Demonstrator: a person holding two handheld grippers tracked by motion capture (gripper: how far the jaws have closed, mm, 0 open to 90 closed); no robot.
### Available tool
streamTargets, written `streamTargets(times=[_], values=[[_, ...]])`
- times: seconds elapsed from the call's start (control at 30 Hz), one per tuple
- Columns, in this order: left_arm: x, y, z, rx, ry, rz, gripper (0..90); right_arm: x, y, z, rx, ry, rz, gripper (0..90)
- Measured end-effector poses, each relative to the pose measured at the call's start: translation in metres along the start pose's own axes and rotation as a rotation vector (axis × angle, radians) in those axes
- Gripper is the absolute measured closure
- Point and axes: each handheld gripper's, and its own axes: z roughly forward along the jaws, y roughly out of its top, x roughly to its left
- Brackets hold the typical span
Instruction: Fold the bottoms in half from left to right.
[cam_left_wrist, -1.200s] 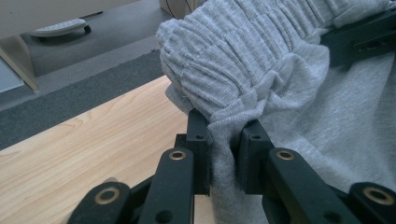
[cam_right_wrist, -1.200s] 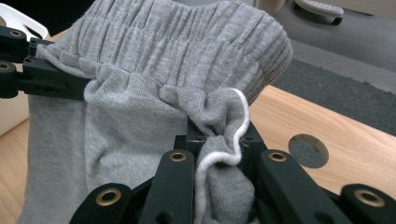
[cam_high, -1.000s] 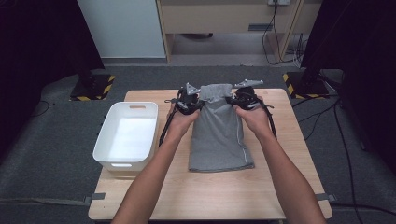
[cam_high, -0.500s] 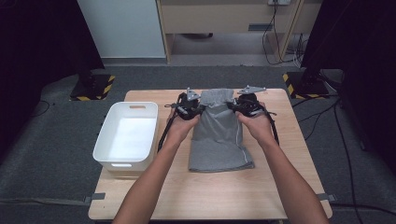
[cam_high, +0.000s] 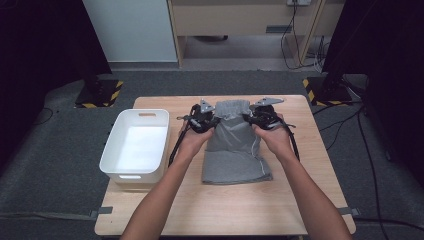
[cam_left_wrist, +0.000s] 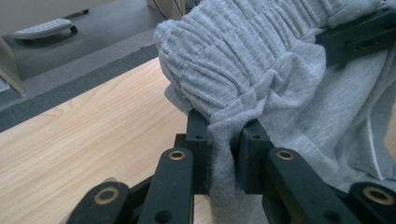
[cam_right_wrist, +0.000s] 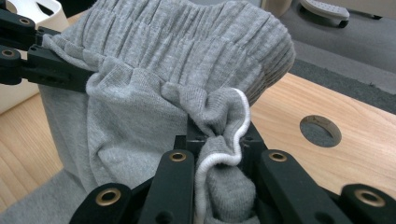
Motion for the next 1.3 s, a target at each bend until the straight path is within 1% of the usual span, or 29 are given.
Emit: streamTargets(times=[0.17, 0.53, 0.77, 0.97, 1.3], values=[[-0.001, -0.006, 0.000, -0.004, -0.007, -0.013, 77.4, 0.002, -0.004, 0.001, 0.001, 0.001, -0.008, 80.4], [-0.012, -0.016, -0.002, 0.000, -0.032, 0.020, 77.3, 0.006, -0.021, -0.005, 0.007, 0.003, -0.014, 80.4], [-0.012, -0.023, -0.004, 0.001, -0.041, 0.013, 77.3, 0.011, -0.024, -0.009, 0.012, 0.008, -0.032, 80.3], [-0.013, -0.026, -0.006, 0.005, -0.050, 0.013, 77.2, 0.015, -0.027, -0.011, 0.011, 0.012, -0.029, 80.2], [-0.017, -0.030, -0.006, 0.005, -0.063, 0.020, 77.0, 0.015, -0.034, -0.014, 0.022, 0.019, -0.026, 80.0]])
